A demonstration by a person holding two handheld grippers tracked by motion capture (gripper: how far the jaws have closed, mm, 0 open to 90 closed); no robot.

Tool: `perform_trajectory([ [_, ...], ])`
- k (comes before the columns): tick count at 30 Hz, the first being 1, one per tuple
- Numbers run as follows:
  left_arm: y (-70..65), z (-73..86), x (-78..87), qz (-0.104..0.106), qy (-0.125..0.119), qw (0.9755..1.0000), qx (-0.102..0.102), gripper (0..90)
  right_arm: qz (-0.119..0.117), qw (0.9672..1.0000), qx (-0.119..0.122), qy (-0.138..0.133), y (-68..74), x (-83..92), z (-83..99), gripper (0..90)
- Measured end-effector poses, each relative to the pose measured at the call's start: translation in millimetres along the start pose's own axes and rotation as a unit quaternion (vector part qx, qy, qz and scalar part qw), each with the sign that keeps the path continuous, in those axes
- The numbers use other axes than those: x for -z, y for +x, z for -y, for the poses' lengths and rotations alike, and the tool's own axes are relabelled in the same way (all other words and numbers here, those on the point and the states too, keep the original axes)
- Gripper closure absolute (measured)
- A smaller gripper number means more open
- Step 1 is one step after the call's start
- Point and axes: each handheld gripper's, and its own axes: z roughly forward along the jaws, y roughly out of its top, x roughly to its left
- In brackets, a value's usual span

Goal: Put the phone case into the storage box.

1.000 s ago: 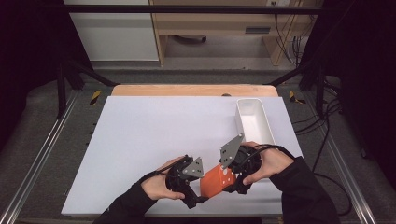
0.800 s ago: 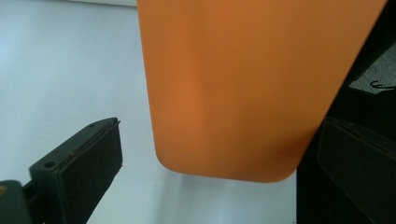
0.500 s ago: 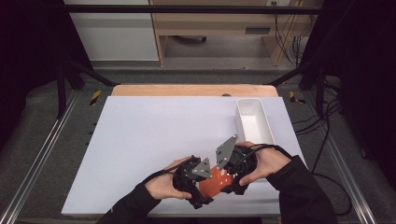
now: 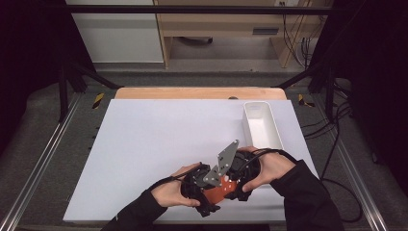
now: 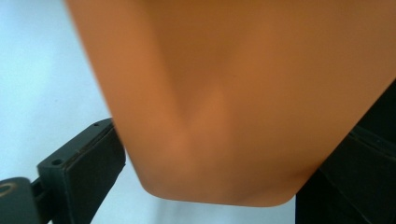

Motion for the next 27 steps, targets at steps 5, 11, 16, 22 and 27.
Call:
perform_trajectory([
  [5,-2.6,-1.6,-3.4,0.002,0.015,0.9998,-0.010,5.2,0.000,1.0000,0.003,0.000,1.4,-0.3,-2.2,16.1],
  [11,-2.2,-1.7,-4.4,-0.004,0.020,0.9997,-0.010,8.8,0.003,1.0000,0.008,-0.002,2.8,1.5,-3.8,16.2],
  [16,-2.7,-2.0,-4.3,-0.008,0.022,0.9996,-0.014,11.7,0.006,0.9999,0.010,-0.005,4.0,2.6,-6.0,16.2],
  [22,-2.5,-2.2,-3.2,-0.015,0.020,0.9995,-0.016,14.9,0.006,0.9999,0.012,-0.003,4.1,2.9,-5.8,16.1],
  [27,-2.3,-2.8,-2.5,-0.023,0.018,0.9994,-0.019,15.2,0.010,0.9999,0.013,-0.003,4.2,4.1,-5.0,15.9],
])
